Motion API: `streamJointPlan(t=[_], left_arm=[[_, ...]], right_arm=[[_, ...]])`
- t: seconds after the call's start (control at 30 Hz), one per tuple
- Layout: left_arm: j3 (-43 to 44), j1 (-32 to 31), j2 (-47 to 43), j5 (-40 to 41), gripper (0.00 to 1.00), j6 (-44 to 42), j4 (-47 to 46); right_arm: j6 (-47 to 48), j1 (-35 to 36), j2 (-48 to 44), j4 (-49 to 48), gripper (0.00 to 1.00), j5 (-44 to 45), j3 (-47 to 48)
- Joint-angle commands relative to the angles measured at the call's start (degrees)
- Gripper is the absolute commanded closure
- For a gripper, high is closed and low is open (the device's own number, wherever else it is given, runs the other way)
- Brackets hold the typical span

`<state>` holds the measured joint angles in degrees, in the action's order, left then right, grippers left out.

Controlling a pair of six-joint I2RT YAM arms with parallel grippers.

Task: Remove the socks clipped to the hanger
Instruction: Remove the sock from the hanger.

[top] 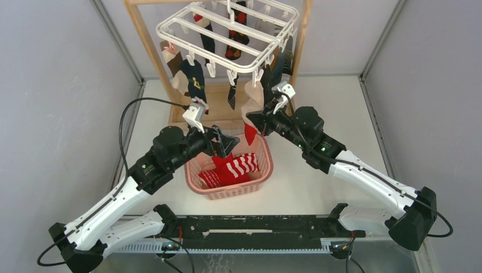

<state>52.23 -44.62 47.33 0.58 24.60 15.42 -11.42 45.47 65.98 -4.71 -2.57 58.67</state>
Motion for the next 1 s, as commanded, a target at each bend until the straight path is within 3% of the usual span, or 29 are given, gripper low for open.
streamJointPlan(t=[0.0,0.5,0.97], left_arm=[[-1.2,-0.7,0.2,-2.0,0.0,0.8,-4.0],[-5.3,-1.2,4.7,-3.6,0.0,-1.2,-12.8],[-4.4,-1.6,7.9,-3.3,0.01,-4.1,-17.1]], right_arm=[[-4.6,0.8,-1.3,-2.2,0.94,-4.3,1.8],[-14.5,0.3,0.3,-6.6,0.96,-13.4,2.2],[-17.9,0.2,2.4,-8.1,0.97,-15.7,2.2]])
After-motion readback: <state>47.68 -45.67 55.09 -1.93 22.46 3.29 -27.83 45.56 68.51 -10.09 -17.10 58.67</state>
